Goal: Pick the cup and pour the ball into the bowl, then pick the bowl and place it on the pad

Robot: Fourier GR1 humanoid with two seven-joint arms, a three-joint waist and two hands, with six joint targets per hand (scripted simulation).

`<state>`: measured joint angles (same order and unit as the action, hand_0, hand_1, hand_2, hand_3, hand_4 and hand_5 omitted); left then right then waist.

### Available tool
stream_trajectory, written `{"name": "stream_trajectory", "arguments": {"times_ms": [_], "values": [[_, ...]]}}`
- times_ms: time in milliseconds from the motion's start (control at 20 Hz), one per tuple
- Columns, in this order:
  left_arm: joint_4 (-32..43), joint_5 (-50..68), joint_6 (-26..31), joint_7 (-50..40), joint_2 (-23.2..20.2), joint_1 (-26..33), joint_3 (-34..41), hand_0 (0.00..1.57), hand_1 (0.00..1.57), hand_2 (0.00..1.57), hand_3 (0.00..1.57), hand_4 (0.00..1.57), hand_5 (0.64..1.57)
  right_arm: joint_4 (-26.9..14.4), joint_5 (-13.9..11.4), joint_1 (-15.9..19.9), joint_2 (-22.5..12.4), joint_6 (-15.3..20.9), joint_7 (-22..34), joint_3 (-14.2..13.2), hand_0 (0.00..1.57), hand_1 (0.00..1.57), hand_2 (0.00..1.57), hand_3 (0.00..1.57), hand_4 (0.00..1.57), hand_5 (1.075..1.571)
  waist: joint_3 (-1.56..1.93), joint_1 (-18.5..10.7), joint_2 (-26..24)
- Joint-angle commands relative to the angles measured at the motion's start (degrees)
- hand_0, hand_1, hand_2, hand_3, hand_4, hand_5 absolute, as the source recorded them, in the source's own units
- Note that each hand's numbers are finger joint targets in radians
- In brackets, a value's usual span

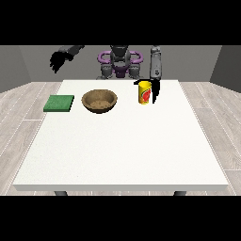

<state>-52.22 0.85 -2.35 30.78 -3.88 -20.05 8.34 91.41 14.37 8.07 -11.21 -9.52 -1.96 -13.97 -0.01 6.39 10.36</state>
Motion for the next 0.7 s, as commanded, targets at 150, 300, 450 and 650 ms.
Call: {"name": "stream_trajectory", "arguments": {"times_ms": [150, 300, 450, 650], "values": [[10.07, -3.35, -5.68, 10.09, -1.18, -0.93, 1.69, 0.92, 0.92, 1.32, 1.38, 1.24, 1.538, 0.60, 4.47, 0.07, -2.81, -4.50, 0.50, -2.20, 0.00, 0.00, 0.00, 0.00, 0.66, 1.569, -0.02, 3.70, 2.24], [13.80, -6.95, -14.32, 11.71, 1.65, -1.84, 0.91, 1.25, 1.25, 1.57, 1.57, 1.33, 1.491, 4.49, 5.60, 2.33, -3.03, -2.58, 5.64, -1.53, 0.00, 0.00, 0.00, 0.16, 0.65, 1.569, -0.06, 5.90, 2.64], [16.26, -5.13, -13.35, 13.49, -1.06, -4.76, 3.53, 1.28, 1.28, 1.57, 1.57, 1.37, 1.457, 2.33, 10.15, 2.92, -7.69, -7.05, 5.57, -6.01, 0.00, 0.00, 0.00, 0.16, 0.64, 1.568, -0.03, 6.05, 4.11], [12.77, -10.27, -18.32, 2.11, 1.28, -6.64, -2.28, 1.28, 1.28, 1.57, 1.57, 1.41, 1.413, -5.83, 8.30, 0.83, -8.67, -8.52, 2.80, -7.80, 0.00, 0.00, 0.00, 0.18, 0.63, 1.566, 0.05, 2.78, -3.21]]}}
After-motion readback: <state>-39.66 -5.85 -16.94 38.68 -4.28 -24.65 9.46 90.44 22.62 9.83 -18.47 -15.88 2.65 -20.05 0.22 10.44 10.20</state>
